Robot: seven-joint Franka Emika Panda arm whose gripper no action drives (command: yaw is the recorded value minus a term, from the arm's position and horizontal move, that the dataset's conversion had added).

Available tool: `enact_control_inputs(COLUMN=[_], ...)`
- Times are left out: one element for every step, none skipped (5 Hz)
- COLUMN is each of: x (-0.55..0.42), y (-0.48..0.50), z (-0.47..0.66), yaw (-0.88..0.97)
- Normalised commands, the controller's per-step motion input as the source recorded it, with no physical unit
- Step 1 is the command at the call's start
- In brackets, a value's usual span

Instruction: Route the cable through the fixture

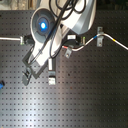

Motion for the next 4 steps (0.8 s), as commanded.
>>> enact_control_inputs(x=[0.184,-0.207,-0.224,-0.231], y=[0.182,0.389,0.377,0.347], z=[0.14,0.39,0.33,0.28], yaw=[0.07,0.39,0.39,0.41])
